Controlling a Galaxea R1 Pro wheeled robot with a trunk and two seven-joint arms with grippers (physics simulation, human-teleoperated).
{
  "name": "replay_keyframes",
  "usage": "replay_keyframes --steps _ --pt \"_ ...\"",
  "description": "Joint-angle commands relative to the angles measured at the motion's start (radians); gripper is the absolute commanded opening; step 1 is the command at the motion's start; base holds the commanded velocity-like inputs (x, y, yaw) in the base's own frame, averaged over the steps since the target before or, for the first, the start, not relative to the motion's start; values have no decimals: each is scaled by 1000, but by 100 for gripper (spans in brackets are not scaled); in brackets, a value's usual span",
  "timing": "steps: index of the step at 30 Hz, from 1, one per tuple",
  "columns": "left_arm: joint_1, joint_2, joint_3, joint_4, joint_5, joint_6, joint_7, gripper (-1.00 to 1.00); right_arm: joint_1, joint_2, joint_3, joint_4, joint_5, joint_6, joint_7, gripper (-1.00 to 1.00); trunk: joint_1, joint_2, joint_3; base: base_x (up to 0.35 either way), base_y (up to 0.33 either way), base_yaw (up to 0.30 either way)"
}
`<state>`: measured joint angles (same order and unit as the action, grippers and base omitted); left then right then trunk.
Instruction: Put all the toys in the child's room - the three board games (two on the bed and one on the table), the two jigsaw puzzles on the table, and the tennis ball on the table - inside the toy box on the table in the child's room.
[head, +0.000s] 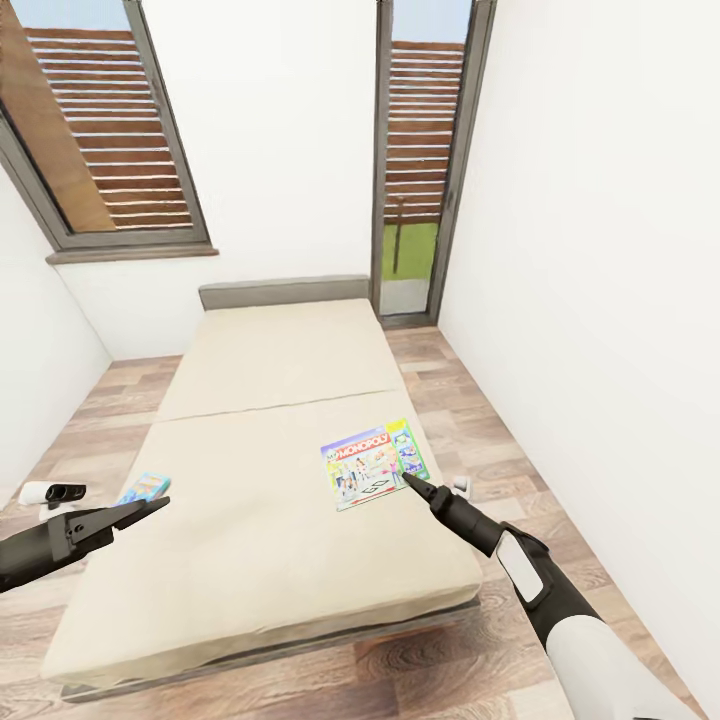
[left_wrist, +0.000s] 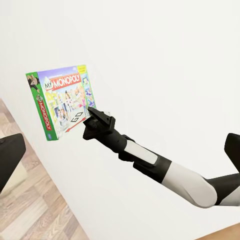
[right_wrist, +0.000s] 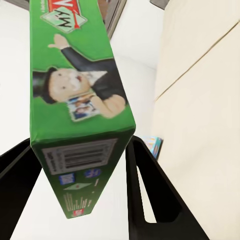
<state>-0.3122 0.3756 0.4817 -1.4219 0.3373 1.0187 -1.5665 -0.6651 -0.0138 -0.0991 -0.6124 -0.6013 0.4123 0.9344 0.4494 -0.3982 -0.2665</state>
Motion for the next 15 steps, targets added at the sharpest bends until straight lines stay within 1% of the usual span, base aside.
replay_keyframes --steps 1,15 --pt "-1 0 0 0 -1 11 -4 100 -1 0 -1 0 -6 8 1 -100 1 -2 0 0 0 62" --pt "-1 0 0 0 -1 11 -4 100 -1 1 -1 0 -6 7 1 -100 1 -2 23 0 0 62"
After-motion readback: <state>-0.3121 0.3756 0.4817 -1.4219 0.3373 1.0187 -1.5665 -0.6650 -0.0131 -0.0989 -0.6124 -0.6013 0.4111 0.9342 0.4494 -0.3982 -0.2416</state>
